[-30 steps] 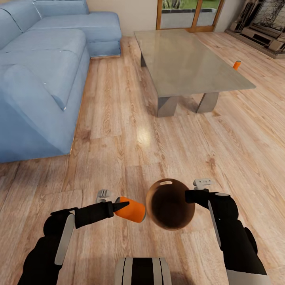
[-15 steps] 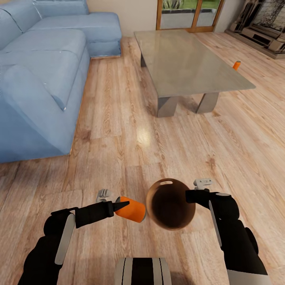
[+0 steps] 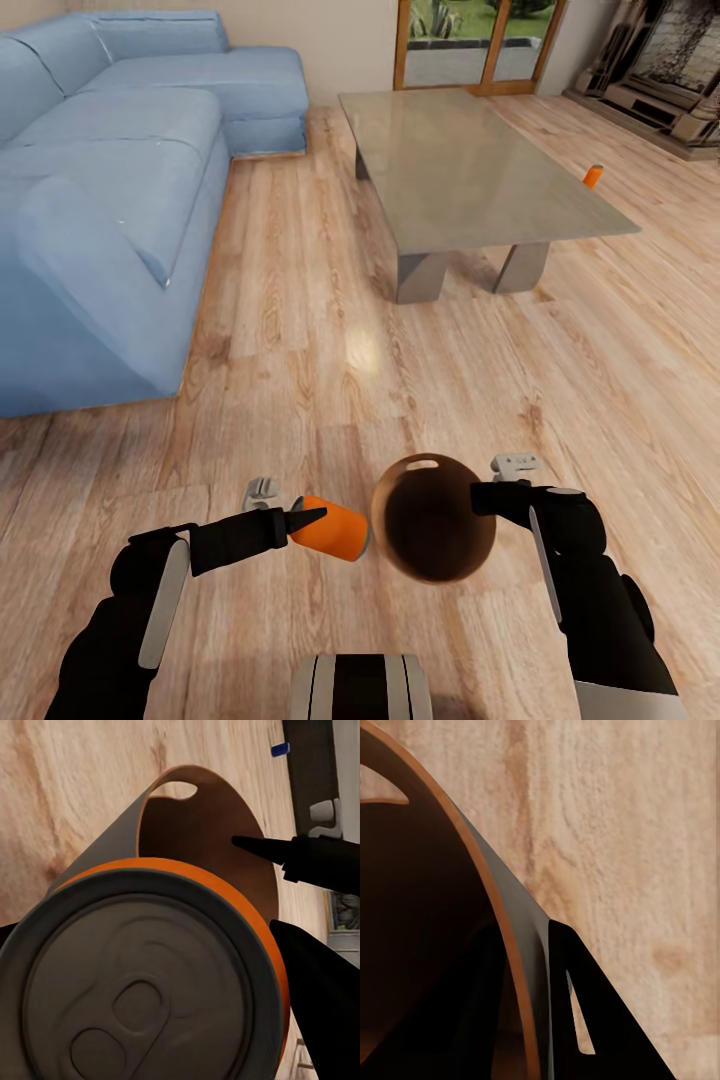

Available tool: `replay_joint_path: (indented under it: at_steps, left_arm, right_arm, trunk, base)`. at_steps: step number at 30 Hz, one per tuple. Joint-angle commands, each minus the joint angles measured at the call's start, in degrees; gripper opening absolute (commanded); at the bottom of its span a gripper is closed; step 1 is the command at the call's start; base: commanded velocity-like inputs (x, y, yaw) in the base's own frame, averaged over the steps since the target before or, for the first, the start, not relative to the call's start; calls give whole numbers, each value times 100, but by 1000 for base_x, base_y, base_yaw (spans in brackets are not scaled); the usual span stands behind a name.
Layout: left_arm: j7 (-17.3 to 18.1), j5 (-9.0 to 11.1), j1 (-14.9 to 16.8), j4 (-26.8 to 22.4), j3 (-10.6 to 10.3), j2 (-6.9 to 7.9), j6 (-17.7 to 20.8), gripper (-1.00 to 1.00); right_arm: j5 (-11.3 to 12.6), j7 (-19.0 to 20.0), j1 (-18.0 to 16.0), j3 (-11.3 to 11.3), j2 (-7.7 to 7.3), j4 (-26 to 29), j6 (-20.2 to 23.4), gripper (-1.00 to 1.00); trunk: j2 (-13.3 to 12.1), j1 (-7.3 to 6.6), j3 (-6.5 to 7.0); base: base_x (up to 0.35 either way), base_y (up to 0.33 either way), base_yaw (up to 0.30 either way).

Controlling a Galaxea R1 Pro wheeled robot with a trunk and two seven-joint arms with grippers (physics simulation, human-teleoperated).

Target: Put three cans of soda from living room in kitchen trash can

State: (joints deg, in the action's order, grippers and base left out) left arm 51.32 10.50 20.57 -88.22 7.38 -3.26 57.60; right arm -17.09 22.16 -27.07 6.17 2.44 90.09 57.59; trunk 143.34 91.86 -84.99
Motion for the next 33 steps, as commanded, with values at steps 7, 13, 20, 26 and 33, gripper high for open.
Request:
replay_joint_path:
  at_steps: [7,13,20,26,33]
  left_arm:
    - [1,-4,0,-3,0,-6,-3,-100]
    - [1,-4,0,3,0,-8,-4,-100]
    - [1,-4,0,-1,0,-8,-4,-100]
    - [1,-4,0,1,0,-8,-4,-100]
    - [1,-4,0,0,0,-8,-4,-100]
  right_arm:
    - [92,3,0,-2,-7,0,15,-100]
    - [92,1,0,-2,-14,0,15,-100]
    - [92,1,0,-2,-14,0,15,-100]
    - [92,8,0,7,-25,0,15,-100]
    - [95,8,0,15,-9,0,53,-100]
  trunk:
    - [0,0,67]
    - [0,0,123]
    - [0,0,188]
    - [0,0,197]
    - [0,0,246]
  base:
    - [0,0,0]
    - [0,0,0]
    - [0,0,0]
    - [0,0,0]
    - [0,0,39]
